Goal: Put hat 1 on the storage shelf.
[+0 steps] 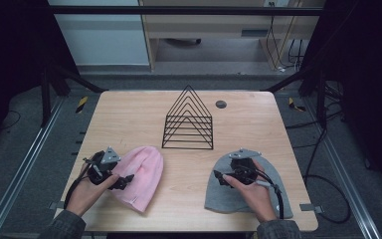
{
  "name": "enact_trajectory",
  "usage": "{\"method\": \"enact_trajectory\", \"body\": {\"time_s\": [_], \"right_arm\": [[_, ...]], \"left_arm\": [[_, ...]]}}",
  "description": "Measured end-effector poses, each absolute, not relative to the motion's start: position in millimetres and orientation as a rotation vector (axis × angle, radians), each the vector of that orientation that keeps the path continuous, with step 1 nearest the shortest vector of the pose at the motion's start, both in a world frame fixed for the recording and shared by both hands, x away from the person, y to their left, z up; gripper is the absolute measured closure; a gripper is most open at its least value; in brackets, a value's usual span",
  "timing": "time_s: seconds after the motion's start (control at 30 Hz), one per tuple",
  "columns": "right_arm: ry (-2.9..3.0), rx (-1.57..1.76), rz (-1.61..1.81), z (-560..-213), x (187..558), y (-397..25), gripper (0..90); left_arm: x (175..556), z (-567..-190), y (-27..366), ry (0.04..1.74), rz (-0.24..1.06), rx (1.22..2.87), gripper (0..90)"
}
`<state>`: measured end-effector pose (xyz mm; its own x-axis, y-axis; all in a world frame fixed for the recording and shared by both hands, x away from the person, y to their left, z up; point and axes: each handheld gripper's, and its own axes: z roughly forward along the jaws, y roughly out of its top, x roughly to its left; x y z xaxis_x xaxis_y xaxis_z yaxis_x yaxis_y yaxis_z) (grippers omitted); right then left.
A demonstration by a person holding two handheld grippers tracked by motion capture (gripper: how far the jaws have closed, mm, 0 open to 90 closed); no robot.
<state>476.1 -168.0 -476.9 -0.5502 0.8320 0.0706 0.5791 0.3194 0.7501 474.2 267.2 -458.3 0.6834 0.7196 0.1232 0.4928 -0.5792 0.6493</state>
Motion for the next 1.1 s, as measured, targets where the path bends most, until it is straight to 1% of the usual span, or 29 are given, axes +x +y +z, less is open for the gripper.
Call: {"method": "enact_trajectory", "body": {"time_s": [0.1, 0.2, 0.3, 0.37, 0.43, 0.47, 0.53, 0.57, 0.67, 0.73, 1.0, 1.1], "right_arm": [[2.250, 1.270, 1.109, -475.3, 475.1, -172.3, 12.9], [2.237, 1.273, 1.103, -474.8, 472.7, -173.9, 16.3], [2.222, 1.284, 1.118, -473.1, 471.4, -176.0, 18.7], [2.214, 1.278, 1.123, -471.9, 470.6, -176.8, 19.9], [2.217, 1.272, 1.133, -471.5, 469.9, -177.4, 23.5], [2.220, 1.269, 1.137, -471.5, 469.8, -177.8, 24.2], [2.224, 1.268, 1.140, -471.5, 469.8, -178.2, 26.0], [2.224, 1.267, 1.140, -471.6, 469.8, -178.3, 26.8], [2.229, 1.266, 1.138, -472.5, 470.2, -178.9, 30.2], [2.234, 1.266, 1.133, -473.2, 470.6, -179.1, 31.4], [2.256, 1.276, 1.120, -476.7, 471.7, -177.9, 32.8], [2.270, 1.272, 1.111, -478.0, 472.3, -176.4, 32.7]], "left_arm": [[475.0, -454.4, 259.8, 0.883, 0.521, 2.328, 7.5], [482.3, -446.7, 250.3, 0.825, 0.521, 2.383, 7.7], [495.7, -434.8, 245.3, 0.816, 0.513, 2.375, 10.5], [511.8, -426.9, 241.3, 0.820, 0.499, 2.412, 10.5], [525.7, -420.7, 237.3, 0.819, 0.484, 2.439, 11.0], [531.8, -417.5, 235.8, 0.821, 0.492, 2.441, 12.7], [541.2, -413.8, 232.8, 0.819, 0.502, 2.461, 19.0], [547.9, -412.9, 231.5, 0.826, 0.504, 2.477, 18.9], [559.5, -413.5, 229.1, 0.841, 0.524, 2.503, 22.7], [567.2, -416.4, 227.2, 0.853, 0.512, 2.501, 24.7], [578.6, -446.9, 222.9, 0.872, 0.411, 2.557, 29.1], [578.2, -456.0, 219.5, 0.845, 0.377, 2.576, 30.1]]}}
